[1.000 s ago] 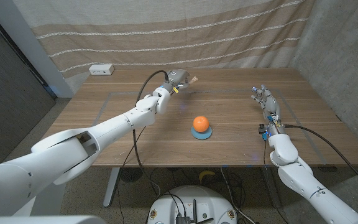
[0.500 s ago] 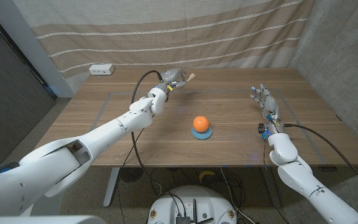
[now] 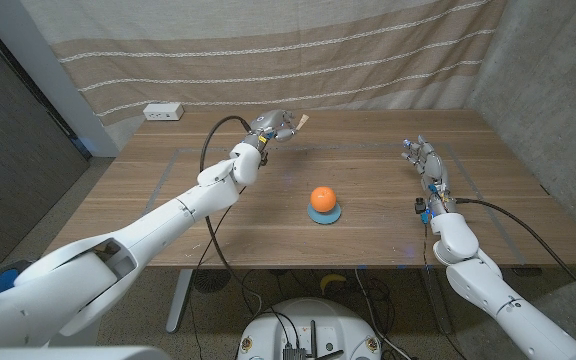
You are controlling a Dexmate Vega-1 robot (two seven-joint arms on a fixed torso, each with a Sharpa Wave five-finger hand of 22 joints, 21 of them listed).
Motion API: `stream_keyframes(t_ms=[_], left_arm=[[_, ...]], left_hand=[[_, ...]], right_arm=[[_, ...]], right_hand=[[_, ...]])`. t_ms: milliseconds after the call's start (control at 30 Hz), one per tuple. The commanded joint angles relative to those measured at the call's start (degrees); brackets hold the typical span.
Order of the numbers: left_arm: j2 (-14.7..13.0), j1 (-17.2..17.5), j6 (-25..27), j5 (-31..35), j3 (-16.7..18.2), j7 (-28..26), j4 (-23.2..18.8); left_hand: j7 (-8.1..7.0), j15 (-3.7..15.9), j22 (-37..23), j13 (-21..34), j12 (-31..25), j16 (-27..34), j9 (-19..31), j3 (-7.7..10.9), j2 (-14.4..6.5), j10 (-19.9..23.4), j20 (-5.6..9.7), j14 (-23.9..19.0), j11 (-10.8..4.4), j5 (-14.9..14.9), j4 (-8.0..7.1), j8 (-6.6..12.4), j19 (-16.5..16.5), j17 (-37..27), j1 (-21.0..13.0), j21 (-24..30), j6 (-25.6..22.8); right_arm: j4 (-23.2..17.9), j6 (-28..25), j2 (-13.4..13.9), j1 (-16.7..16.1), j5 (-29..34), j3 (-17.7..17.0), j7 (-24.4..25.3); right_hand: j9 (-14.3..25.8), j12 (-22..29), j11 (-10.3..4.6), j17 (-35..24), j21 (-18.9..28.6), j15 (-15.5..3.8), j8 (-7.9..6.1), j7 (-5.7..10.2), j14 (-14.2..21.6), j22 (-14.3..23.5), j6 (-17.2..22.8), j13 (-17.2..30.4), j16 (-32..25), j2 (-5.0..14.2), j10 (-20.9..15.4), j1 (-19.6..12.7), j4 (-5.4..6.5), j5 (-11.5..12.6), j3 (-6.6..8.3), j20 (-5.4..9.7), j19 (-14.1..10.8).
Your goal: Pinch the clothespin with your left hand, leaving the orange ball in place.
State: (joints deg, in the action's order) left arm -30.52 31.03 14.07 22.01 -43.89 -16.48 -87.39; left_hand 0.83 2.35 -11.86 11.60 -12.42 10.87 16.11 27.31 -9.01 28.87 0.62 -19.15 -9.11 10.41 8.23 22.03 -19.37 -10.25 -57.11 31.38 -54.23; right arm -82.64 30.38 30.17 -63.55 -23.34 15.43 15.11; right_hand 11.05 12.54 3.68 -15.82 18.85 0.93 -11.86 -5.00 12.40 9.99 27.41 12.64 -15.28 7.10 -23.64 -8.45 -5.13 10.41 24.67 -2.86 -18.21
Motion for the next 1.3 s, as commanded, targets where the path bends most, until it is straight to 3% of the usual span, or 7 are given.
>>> stream_keyframes(t_ms=[33, 433, 567, 800, 1000, 1133, 1300], left_arm=[[-0.77, 3.54, -1.56, -7.87, 4.44, 0.85, -3.20], [-1.32, 6.47, -4.21, -14.77, 7.53, 1.27, -5.14], [-1.39, 7.55, -5.33, -17.79, 8.86, 1.68, -5.72], [-1.65, 9.12, -6.76, -21.99, 10.58, 2.16, -6.57], [-2.03, 10.36, -7.62, -25.55, 11.91, 2.92, -7.11], [-2.46, 11.12, -7.98, -27.33, 12.71, 3.06, -7.57], [-2.85, 12.02, -8.96, -30.47, 13.89, 4.02, -7.73]], left_hand=[[-0.04, 5.14, -0.18, 0.17, 0.01, 0.08, 10.73, 0.61, -0.86, 1.04, 0.35, -0.28, -0.72, 0.36, 0.16, 6.51, -0.07, -0.15, -0.51, 0.38, 0.26], [0.10, 5.32, -0.18, 0.21, 0.03, 0.09, 11.59, 0.79, -0.87, 1.23, 0.40, -0.28, -0.60, 0.32, 0.28, 6.98, -0.10, -0.18, -0.47, 0.64, 0.65], [0.25, 5.36, -0.18, 0.22, 0.04, 0.11, 11.85, 0.81, -0.87, 1.27, 0.41, -0.29, -0.53, 0.30, 0.31, 7.17, -0.09, -0.19, -0.45, 0.72, 0.67], [0.37, 5.32, -0.17, 0.24, 0.07, 0.14, 12.36, 0.83, -0.91, 1.33, 0.40, -0.26, -0.23, 0.26, 0.37, 7.45, -0.02, -0.24, -0.44, 0.85, 0.91], [0.40, 5.35, -0.17, 0.25, 0.07, 0.15, 12.67, 0.87, -0.92, 1.39, 0.38, -0.24, -0.18, 0.25, 0.44, 7.61, 0.00, -0.24, -0.48, 0.95, 1.07], [0.54, 5.25, -0.16, 0.26, 0.11, 0.16, 12.96, 0.92, -0.99, 1.34, 0.22, -0.19, -0.03, 0.25, 0.52, 7.73, 0.09, -0.26, -0.59, 1.01, 1.30], [0.55, 5.20, -0.16, 0.27, 0.11, 0.18, 13.23, 0.90, -0.99, 1.41, 0.28, -0.17, -0.12, 0.22, 0.54, 7.90, 0.15, -0.28, -0.59, 1.07, 1.35]], right_arm=[[0.44, 0.22, -0.06, 0.28, -0.64, 0.14, -0.60], [0.93, 1.05, -0.06, 0.41, -3.38, 0.31, -3.60], [0.12, 0.35, 0.86, 0.30, -4.76, 0.43, -5.58], [-0.85, -1.15, 2.34, 0.54, -7.07, 0.93, -9.30], [-1.53, -2.73, 3.22, 0.92, -8.46, 1.44, -11.45], [-1.25, -2.01, 2.80, 1.13, -8.40, 1.62, -11.67], [-0.98, -0.89, 2.35, 1.43, -8.31, 1.88, -12.24]], right_hand=[[0.28, -0.08, -0.17, -0.33, -0.11, -0.12, 0.08, 0.01, 0.44, 0.25, 0.45, 0.23, -0.14, 1.10, -0.40, 0.34, -0.03, 0.04, -0.14, 0.39, -0.49], [0.28, -0.16, -0.01, -0.34, -0.31, -0.08, 0.13, 0.04, 0.41, 0.26, 0.33, 0.23, -0.11, 1.11, -0.26, 0.43, -0.01, 0.05, -0.16, 0.37, -0.52], [0.26, -0.75, -0.48, -0.31, -0.48, -0.04, 0.52, 0.82, 0.06, 0.25, -0.72, 0.18, 0.07, 1.07, 1.24, 0.37, -0.13, 0.08, -0.12, 0.38, -0.71], [0.01, -2.09, -1.39, 0.18, -1.94, -0.73, 2.02, 3.33, -2.78, 0.07, -7.09, -0.28, 1.59, 0.18, 6.42, 0.68, -0.61, -0.13, -0.47, 0.78, -0.01], [-0.25, -2.60, -2.14, 1.04, -4.14, -2.02, 2.19, 3.87, -6.69, 0.00, -13.09, -0.72, 3.44, -0.23, 11.98, 1.69, -0.48, -0.46, -0.96, 2.42, 2.51], [-0.31, -2.56, -2.46, 1.31, -4.57, -2.30, 2.22, 4.06, -7.61, -0.02, -14.60, -0.83, 3.79, -0.37, 13.05, 1.81, -0.56, -0.46, -1.08, 2.48, 2.85], [-0.51, -2.10, -2.75, 2.22, -5.89, -4.83, 1.88, 4.84, -9.75, -0.08, -16.32, -1.07, 4.53, -0.37, 13.79, 1.42, -1.12, -0.38, -0.94, 4.50, 4.60]])
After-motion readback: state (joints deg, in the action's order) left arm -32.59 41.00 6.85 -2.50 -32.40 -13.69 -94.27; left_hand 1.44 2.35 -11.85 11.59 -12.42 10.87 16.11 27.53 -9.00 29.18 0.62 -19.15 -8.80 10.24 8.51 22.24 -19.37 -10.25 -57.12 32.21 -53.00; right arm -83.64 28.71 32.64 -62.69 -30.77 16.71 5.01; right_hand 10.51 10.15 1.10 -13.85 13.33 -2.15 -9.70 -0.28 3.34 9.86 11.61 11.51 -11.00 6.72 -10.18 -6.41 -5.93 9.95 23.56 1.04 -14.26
